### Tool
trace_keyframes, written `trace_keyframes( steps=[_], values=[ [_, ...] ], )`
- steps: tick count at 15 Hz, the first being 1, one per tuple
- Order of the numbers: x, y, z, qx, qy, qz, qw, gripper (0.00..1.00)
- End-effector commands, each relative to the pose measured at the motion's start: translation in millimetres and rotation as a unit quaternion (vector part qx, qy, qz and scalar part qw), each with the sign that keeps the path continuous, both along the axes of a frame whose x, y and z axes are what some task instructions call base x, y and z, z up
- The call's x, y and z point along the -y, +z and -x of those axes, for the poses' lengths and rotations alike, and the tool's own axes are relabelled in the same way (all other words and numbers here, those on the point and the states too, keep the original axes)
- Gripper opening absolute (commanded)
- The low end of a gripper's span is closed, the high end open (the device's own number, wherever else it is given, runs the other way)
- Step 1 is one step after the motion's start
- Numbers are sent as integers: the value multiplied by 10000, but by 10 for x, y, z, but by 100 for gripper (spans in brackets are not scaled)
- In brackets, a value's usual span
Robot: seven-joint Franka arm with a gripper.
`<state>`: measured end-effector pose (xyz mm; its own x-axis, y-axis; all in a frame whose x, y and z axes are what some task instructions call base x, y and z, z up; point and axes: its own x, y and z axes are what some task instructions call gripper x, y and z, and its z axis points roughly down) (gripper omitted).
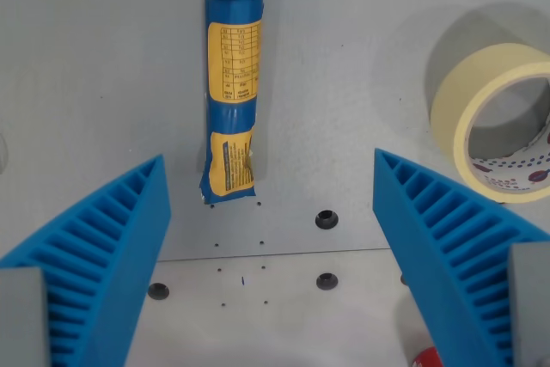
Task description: Move above the blue bag
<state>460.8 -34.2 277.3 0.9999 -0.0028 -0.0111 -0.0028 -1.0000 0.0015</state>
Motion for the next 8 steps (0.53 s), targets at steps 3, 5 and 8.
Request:
trace_keyframes(
  steps=[3, 5, 8],
  values=[
    [0, 19, -1, 23, 3, 1, 10000, 100],
    [0, 17, -1, 22, 0, 2, 10000, 100],
    [-2, 7, 0, 25, -19, 0, 10000, 100]
  ],
)
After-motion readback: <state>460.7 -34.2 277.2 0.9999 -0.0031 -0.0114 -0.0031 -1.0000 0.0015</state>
